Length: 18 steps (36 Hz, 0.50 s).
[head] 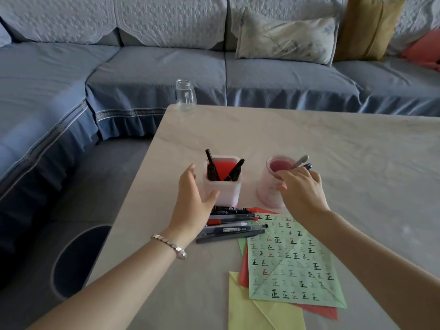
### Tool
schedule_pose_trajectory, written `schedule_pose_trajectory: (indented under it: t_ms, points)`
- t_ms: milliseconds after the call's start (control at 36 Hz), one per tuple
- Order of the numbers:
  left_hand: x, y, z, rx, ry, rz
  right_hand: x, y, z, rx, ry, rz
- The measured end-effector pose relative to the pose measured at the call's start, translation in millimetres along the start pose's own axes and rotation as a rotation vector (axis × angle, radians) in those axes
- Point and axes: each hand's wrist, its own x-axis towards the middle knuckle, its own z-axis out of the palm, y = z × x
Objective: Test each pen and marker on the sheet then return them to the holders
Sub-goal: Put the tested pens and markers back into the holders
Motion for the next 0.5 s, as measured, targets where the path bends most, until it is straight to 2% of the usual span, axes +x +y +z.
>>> schedule_pose_trajectory:
  t_ms: [83,222,278,333,389,444,500]
  points:
    - [-17.8,-10.8,-6.4,0.149,0.047,0.039,-5.9,-0.9,-4.9,0.035,-0.015,-0.017]
    - [-43.4,-35.2,-7.5,0.381,-0.093,0.202,-17.8,-2.2,-6.2,0.056,-0.027,-0.043]
    - [-47.6,-43.1,-7.4,0.509,-0.159,0.308,-22.6,-7.8,-7.2,0.093,0.024,-0.029]
    - [-48.4,-45.7,-7.8,0.611,-0.188,0.383,-28.2,-18.2,-8.0,0.143,0.133,-0.089]
    - [-46.0,-45.3,-8.5,0.676,-0.196,0.442,-35.6,-32.9,-7.5,0.185,0.172,-0.229]
    - [-42.7,-47.1,-9.2,0.708,-0.21,0.448,-43.8,-48.2,-1.2,0.193,0.094,-0.382]
    - [-40.7,-44.0,-9.4,0.732,-0.254,0.435,-51.2,-60.7,10.4,0.148,-0.058,-0.443]
